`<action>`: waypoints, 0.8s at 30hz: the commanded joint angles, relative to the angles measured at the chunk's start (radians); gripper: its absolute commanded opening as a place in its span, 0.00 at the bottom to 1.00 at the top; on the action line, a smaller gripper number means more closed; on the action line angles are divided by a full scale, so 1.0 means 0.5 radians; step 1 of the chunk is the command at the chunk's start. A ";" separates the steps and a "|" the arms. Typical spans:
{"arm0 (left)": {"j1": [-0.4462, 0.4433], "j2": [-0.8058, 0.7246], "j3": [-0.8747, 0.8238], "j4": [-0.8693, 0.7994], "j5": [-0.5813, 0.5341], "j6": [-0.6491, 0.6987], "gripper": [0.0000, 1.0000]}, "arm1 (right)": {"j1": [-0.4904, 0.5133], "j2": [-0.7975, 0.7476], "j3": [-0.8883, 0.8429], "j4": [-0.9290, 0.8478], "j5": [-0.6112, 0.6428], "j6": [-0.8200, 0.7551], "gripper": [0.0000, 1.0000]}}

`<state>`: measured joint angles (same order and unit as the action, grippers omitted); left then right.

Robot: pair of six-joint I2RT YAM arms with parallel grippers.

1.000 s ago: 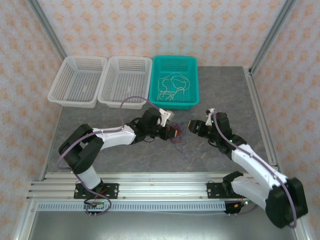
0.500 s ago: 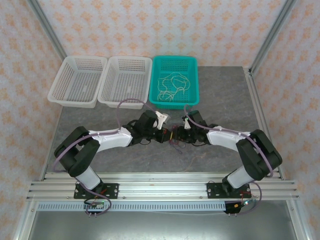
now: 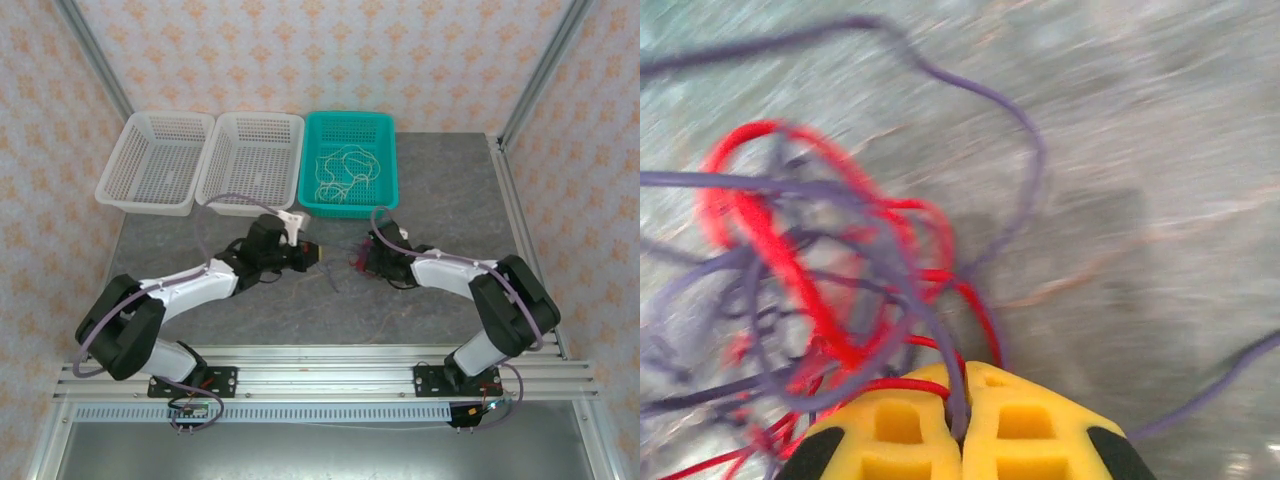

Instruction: Untangle the cables

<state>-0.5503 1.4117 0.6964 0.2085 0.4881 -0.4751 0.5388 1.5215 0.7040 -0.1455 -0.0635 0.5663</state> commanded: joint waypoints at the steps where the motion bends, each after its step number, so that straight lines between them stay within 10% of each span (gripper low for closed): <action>1: 0.136 -0.088 -0.054 -0.095 -0.123 -0.060 0.00 | -0.156 -0.164 -0.084 -0.253 0.328 0.089 0.00; 16: 0.361 -0.230 -0.155 -0.368 -0.248 -0.029 0.00 | -0.980 -0.779 -0.279 -0.574 0.563 0.343 0.00; 24: 0.401 -0.253 -0.180 -0.430 -0.311 -0.010 0.00 | -1.044 -0.949 -0.241 -0.739 0.856 0.326 0.00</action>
<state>-0.3649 1.3128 0.6197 0.0380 0.3859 -0.4889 0.0246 1.0561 0.5648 -0.4282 0.2409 0.7116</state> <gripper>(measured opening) 0.046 0.038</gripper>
